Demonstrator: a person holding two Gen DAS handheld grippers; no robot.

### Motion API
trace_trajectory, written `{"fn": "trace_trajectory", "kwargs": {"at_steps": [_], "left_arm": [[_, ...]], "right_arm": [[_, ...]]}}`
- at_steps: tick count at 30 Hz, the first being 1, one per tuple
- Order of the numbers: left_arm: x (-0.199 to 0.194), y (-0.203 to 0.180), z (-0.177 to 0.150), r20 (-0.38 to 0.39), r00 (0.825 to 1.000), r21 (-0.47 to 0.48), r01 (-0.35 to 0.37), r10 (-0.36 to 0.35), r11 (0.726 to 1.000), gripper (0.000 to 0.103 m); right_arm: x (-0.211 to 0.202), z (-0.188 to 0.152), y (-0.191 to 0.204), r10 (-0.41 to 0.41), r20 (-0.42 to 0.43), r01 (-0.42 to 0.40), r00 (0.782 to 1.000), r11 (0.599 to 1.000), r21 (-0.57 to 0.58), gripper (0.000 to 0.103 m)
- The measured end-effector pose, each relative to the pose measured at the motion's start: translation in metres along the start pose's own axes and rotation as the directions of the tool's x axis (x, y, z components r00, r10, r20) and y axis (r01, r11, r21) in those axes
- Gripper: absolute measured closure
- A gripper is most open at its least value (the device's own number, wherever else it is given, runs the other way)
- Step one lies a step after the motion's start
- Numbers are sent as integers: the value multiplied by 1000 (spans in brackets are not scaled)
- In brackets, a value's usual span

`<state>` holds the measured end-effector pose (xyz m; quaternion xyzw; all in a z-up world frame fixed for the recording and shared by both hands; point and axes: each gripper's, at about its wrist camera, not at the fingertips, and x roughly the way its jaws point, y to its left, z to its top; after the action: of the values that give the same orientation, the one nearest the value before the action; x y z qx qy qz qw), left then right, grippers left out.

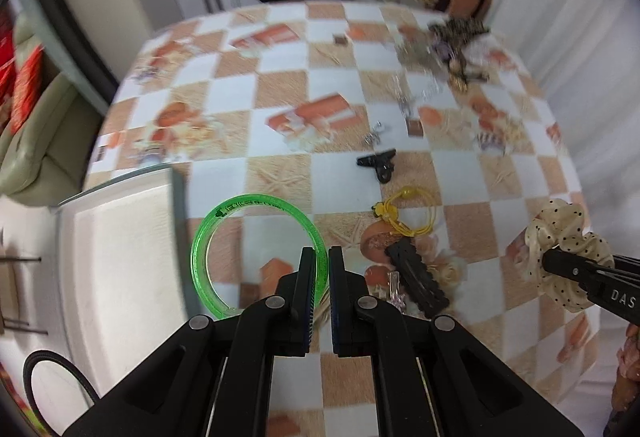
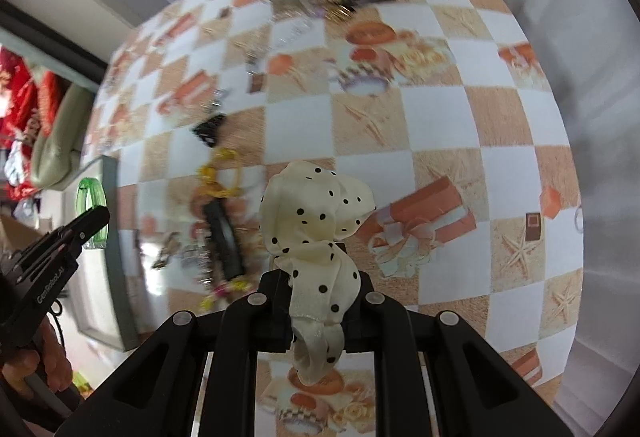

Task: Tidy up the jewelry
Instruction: 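Carry the scrunchie and bangle over the white tray while both grippers open to drop them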

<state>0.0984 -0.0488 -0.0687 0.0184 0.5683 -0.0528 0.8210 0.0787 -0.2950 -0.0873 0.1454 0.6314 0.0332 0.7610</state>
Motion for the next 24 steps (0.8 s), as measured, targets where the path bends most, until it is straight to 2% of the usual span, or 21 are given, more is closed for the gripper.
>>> {"fn": "trace_trajectory", "kwargs": {"at_steps": [7,11,19,24], "left_arm": [[-49,48,-23,50,997,-148,-48,56,988,92],[-58,85,-35,45,995,-170,-75,84,982,92],[-45,165,-43,16,995,-123,-96,99,988,92],[-20,208,-46,-9,994,-154,-112,112,982,92]], "right_arm": [[-27,2,47,87,-2,-87,996,990,-114,86],[-34,-2,93,131,-1,-129,991,979,-155,86],[-18,-5,211,205,-24,-206,978,963,-174,86],[8,13,282,235,-44,-239,971,948,-209,86]]}}
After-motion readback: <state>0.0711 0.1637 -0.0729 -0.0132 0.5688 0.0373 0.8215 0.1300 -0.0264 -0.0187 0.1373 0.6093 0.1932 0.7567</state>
